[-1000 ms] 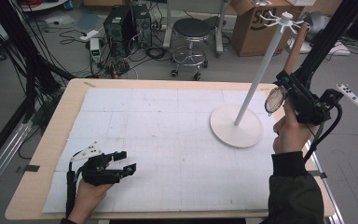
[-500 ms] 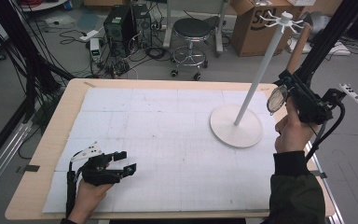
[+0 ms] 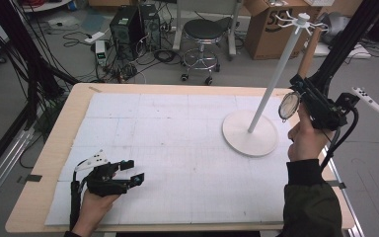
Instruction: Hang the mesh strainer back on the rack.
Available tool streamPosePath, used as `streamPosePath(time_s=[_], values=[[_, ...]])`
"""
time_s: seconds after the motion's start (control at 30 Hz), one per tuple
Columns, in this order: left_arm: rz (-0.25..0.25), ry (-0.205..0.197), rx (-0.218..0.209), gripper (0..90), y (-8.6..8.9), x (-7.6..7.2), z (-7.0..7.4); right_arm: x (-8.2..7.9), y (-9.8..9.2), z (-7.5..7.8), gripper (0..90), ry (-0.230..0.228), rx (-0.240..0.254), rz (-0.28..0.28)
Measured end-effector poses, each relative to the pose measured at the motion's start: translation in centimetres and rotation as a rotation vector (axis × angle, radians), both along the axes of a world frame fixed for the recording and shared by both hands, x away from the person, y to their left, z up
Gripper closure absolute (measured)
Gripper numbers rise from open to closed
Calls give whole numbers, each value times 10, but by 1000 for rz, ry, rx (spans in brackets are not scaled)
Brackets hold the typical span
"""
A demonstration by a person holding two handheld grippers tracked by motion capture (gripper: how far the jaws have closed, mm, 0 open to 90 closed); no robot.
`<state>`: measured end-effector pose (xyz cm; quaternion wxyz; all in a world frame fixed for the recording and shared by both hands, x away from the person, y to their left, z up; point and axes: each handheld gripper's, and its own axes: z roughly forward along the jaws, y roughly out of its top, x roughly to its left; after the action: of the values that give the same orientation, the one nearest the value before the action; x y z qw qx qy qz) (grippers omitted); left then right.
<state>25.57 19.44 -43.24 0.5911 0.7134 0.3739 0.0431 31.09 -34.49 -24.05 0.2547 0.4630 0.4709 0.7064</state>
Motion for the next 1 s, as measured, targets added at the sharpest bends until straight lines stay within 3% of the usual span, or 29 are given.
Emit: streamPosePath(time_s=[0.17, 0.5, 0.63, 1.0], values=[[0, 2, -3, 238, 0, 0, 0, 2, 3, 0, 693, 7, -7, 1], [-1, 0, 0, 238, 0, 0, 0, 2, 8, 7, 692, 31, -106, -52], [-2, 0, -1, 238, 0, 0, 0, 2, 11, 8, 692, 51, -170, -85], [1, 2, -6, 238, 0, 0, 0, 5, 10, 7, 692, 73, -154, -79]])
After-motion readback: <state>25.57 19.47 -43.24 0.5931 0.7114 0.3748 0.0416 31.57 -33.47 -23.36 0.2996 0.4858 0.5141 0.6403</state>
